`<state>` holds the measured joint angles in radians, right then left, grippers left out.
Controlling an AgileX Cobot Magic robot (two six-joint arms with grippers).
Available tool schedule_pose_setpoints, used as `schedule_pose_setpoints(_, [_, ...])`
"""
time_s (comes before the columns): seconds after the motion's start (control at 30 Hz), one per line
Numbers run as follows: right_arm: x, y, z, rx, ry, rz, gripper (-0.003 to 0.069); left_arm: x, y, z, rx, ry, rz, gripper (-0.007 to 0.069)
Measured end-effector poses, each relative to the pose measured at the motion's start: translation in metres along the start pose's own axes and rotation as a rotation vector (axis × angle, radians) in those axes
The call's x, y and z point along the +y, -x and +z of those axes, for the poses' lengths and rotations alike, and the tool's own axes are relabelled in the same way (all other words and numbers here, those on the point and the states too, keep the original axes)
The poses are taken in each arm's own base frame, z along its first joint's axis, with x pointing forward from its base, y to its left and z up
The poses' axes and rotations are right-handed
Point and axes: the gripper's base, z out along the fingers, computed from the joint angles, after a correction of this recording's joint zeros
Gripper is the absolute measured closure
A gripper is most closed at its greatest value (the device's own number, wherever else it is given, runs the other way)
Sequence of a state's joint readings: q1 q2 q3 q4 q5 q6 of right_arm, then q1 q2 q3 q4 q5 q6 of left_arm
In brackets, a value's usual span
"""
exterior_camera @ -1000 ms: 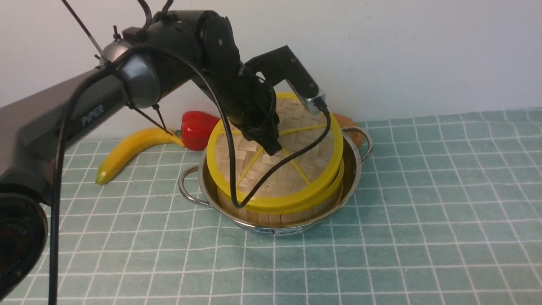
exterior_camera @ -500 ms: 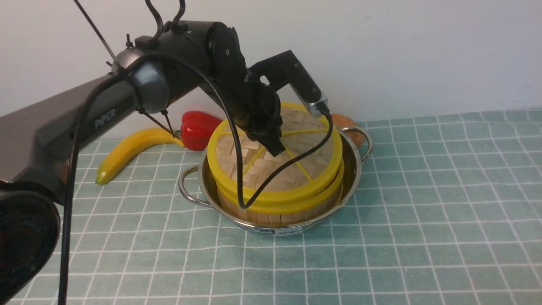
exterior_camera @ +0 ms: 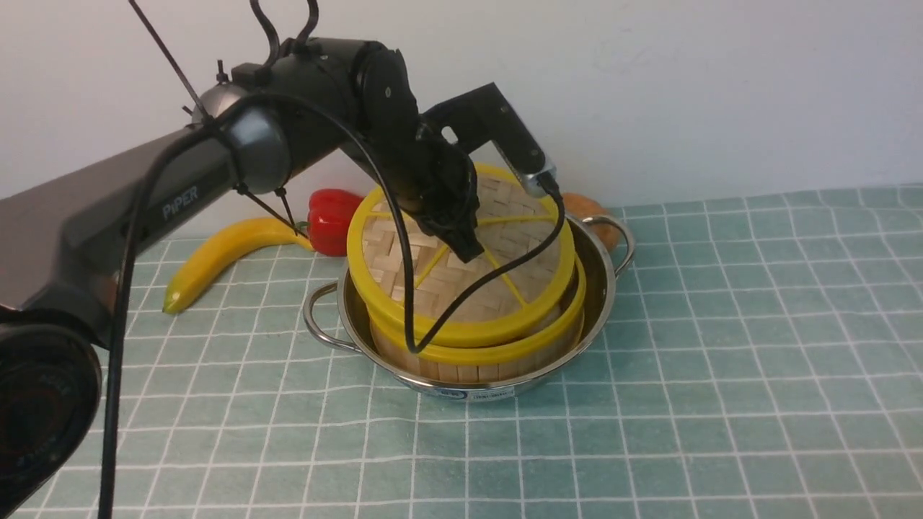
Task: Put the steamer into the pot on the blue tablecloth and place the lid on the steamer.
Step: 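Place the yellow bamboo steamer lid onto the steamer in the pot with the left gripper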
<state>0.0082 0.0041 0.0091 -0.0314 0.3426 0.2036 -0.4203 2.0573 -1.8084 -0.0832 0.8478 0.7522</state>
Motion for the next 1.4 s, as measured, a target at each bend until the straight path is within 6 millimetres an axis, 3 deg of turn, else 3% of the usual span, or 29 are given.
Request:
schedule_pose_setpoints(0.13, [0.0,0.0,0.0,0.0,0.0,0.0,0.0417,-0.003,0.003,-0.02,-0.014,-0.037,-0.03,0.0509])
schedule_pose_setpoints(0.27, [0.0,0.0,0.0,0.0,0.0,0.0,0.0417,-0.008,0.004,-0.025,-0.014,-0.089,-0.067,0.0509])
schedule_pose_setpoints(0.77, [0.0,0.0,0.0,0.0,0.0,0.0,0.0417,-0.002,0.0,-0.016,-0.027,-0.077,-0.083,0.0509])
schedule_pose_setpoints(1.1, [0.0,0.0,0.0,0.0,0.0,0.0,0.0417,-0.002,-0.005,0.005,-0.014,-0.088,-0.089,0.0509])
schedule_pose_setpoints(1.4, [0.0,0.0,0.0,0.0,0.0,0.0,0.0417,0.0,-0.003,-0.006,-0.026,-0.079,-0.09,0.0509])
